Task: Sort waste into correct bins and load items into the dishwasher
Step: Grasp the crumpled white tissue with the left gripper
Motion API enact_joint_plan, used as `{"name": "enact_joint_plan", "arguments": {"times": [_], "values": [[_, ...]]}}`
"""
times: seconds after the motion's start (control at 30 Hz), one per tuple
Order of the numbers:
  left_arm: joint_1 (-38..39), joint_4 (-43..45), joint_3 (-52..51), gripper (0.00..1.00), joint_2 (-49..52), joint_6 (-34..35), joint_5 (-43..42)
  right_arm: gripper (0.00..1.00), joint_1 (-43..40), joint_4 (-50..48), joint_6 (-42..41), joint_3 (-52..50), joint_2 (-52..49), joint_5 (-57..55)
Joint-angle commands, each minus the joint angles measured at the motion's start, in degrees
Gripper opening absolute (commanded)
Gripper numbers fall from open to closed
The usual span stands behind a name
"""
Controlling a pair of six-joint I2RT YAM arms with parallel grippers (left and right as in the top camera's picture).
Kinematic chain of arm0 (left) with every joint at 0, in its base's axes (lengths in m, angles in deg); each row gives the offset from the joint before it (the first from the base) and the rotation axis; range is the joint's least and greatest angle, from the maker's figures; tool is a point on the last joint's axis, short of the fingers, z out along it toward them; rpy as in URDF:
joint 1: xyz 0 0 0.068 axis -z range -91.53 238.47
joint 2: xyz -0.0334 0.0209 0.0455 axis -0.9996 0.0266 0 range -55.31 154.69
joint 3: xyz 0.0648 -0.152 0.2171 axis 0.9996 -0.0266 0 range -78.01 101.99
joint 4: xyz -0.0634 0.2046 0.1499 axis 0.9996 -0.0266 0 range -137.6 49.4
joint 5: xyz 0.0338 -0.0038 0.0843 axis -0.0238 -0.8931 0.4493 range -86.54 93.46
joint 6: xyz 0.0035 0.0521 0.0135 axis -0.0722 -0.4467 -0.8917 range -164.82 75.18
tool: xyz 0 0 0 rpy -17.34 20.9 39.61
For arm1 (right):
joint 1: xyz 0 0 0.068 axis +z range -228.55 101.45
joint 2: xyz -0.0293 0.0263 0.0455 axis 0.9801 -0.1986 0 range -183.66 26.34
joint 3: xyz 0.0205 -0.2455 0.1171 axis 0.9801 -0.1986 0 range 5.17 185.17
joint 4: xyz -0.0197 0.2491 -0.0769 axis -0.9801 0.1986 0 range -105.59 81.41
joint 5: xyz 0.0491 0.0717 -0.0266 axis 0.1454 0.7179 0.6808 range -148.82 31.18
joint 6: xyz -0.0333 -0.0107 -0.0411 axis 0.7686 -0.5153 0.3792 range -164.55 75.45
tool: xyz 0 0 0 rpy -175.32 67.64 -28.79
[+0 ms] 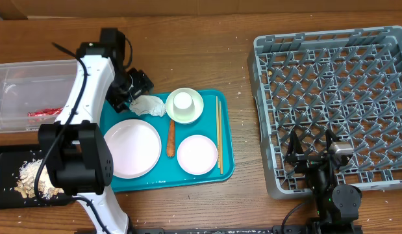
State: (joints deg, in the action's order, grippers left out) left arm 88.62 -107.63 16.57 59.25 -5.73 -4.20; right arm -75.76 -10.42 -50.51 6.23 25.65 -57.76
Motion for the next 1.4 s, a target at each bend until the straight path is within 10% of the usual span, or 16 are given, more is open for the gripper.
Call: {"name": "enact_joint_plan", "arguments": {"times": [0.0,0.8,1.03,1.37], "values": [[-0.22,3.32,-4.33,0.74,-0.48,3.52,2.29,1.00,0.46,-0.33,0.22,-0.59,0.50,-0.37],[-0.09,15.98,-13.40,0.57,-0.46,5.90,2.34,1.00,0.46,-0.33,0.22,-0.59,0.50,-0.37],[-0.22,15.13,-12.41,0.04,-0.92,5.92,1.64,1.00,0.46,-0.33,0.22,-0.59,0.50,-0.37],[-3.26,-2.01,18.36,0.04,-3.48,5.51,15.06,1.00,0.46,-0.33,0.22,-0.59,0.50,-0.37]]}}
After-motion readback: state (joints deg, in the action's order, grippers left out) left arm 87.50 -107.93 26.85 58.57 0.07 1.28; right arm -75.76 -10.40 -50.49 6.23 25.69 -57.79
